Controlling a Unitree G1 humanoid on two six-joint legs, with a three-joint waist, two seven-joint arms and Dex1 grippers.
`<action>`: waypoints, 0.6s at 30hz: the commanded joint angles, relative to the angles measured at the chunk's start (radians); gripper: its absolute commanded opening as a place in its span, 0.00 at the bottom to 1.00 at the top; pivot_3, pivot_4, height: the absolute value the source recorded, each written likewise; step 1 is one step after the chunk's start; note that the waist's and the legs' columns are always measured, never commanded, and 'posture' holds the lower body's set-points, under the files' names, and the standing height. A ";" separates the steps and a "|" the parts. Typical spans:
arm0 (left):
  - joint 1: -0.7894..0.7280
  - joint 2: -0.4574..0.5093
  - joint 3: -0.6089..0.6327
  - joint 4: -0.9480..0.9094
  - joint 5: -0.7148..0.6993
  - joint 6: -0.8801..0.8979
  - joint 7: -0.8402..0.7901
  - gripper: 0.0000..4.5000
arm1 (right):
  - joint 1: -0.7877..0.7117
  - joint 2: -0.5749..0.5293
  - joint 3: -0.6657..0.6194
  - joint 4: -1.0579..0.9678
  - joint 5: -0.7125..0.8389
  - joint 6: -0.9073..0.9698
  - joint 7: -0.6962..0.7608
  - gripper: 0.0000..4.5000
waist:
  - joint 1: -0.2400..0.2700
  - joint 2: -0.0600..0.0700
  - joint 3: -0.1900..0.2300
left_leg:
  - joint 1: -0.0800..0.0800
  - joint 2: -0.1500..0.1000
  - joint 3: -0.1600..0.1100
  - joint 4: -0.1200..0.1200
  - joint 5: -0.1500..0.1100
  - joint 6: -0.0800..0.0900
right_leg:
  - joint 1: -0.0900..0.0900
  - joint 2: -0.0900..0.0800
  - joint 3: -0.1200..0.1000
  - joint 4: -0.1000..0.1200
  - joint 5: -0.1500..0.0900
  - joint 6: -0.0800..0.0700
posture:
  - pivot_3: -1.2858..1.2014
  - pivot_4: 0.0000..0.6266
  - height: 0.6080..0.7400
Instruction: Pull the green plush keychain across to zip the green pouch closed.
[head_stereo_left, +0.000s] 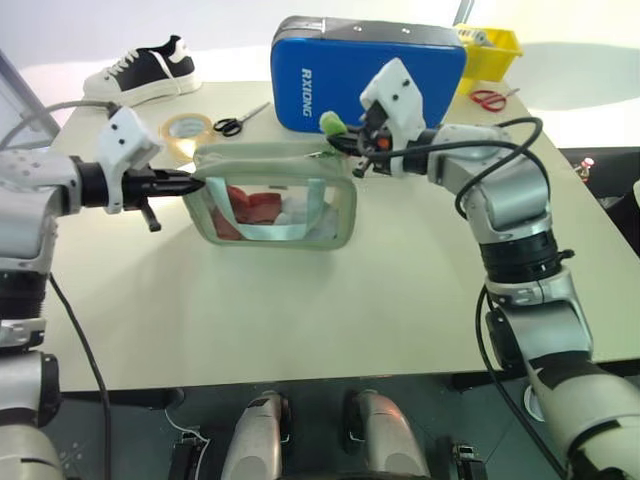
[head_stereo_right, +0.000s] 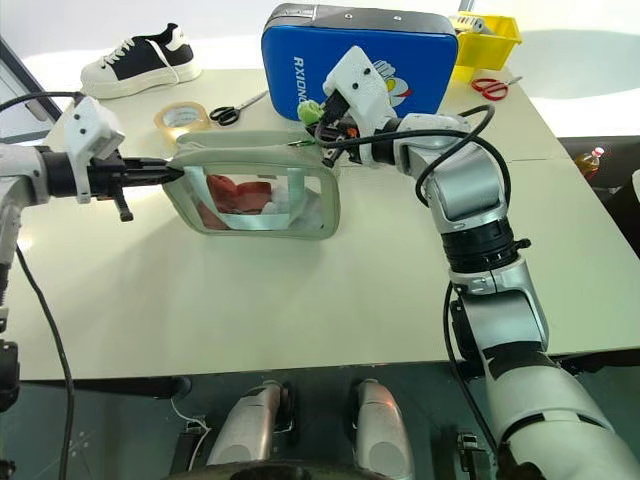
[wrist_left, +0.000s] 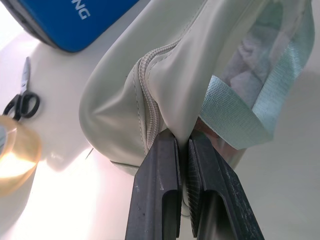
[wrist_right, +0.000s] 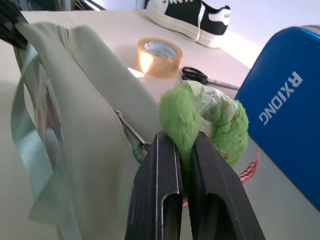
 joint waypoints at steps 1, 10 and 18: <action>0.030 0.034 0.063 -0.040 -0.011 0.013 0.017 0.00 | 0.030 -0.036 -0.044 -0.077 0.005 0.032 -0.024 0.01 | 0.000 0.000 0.000 | 0.000 0.000 0.000 0.000 0.000 0.000 | 0.000 0.000 0.000 0.000 0.000 -0.001 | 0.52 0.24 1.00; 0.060 0.024 0.052 -0.054 -0.006 0.014 0.033 0.00 | 0.198 -0.085 -0.090 -0.128 -0.034 0.047 -0.145 0.01 | 0.001 0.000 0.000 | 0.000 0.000 0.000 0.000 0.000 0.000 | 0.000 0.000 0.000 0.000 -0.001 -0.001 | 0.52 0.24 1.00; 0.041 -0.011 0.025 -0.082 -0.009 0.044 0.044 0.00 | 0.369 0.017 0.051 -0.110 -0.119 -0.069 -0.229 0.01 | 0.002 0.000 0.000 | 0.001 0.000 0.000 0.000 0.000 0.000 | 0.001 0.000 0.000 -0.001 -0.001 -0.001 | 0.52 0.24 1.00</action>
